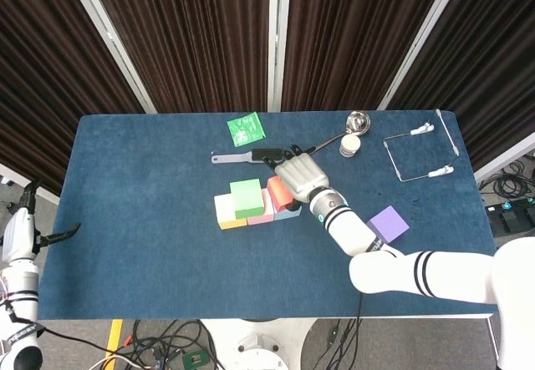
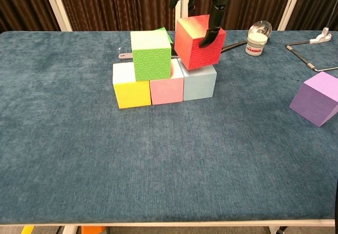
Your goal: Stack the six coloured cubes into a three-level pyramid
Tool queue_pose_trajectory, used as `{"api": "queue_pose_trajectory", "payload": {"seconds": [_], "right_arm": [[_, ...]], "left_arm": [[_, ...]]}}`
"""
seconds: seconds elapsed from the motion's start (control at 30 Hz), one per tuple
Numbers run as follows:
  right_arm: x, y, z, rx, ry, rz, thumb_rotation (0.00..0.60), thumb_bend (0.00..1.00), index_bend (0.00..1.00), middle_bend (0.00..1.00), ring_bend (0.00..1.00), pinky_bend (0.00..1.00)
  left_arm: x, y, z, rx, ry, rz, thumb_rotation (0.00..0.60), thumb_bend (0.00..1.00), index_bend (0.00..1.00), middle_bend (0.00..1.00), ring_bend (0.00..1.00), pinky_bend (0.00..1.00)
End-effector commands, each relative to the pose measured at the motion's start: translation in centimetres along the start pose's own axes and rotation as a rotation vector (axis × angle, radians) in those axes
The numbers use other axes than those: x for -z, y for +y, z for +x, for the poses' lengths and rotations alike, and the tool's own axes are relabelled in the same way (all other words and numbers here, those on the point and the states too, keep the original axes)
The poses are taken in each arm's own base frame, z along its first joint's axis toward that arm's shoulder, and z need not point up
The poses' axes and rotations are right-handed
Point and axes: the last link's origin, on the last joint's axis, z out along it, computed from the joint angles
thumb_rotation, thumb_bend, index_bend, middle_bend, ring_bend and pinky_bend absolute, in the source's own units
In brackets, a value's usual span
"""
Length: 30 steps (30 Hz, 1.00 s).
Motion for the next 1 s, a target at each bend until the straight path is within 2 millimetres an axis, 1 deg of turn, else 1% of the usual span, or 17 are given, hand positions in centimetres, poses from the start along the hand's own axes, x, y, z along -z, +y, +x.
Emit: {"api": "queue_pose_trajectory", "payload": {"seconds": [0.03, 0.2, 0.43, 1.0], "right_arm": [[-0.5, -0.8, 0.2, 0.002, -0.006, -0.007, 0.6, 0.13, 0.0, 0.58, 0.09, 0.0], [-1.1, -1.7, 0.3, 0.007, -0.009, -0.03, 0.6, 0.12, 0.0, 0.58, 0.09, 0.0], [-1.4, -2.5, 0.7, -0.031, -0.036, -0.073, 0.6, 0.12, 0.0, 0.59, 0.09, 0.0], [-1.5, -3.0, 0.4, -0.026, -0.077, -0.081, 0.6, 0.12, 0.0, 0.59, 0.09, 0.0]], "left_arm": [[0.0, -0.1, 0.2, 0.003, -0.005, 0.001, 0.6, 0.14, 0.05, 0.0, 0.0, 0.11], [-0.1, -0.3, 0.2, 0.018, -0.02, 0.001, 0.6, 0.14, 0.05, 0.0, 0.0, 0.11], [-0.3, -0.3, 0.4, 0.026, -0.027, -0.004, 0.6, 0.14, 0.05, 0.0, 0.0, 0.11], [-0.4, -0.2, 0.2, 0.029, -0.048, -0.006, 0.6, 0.14, 0.05, 0.0, 0.0, 0.11]]}}
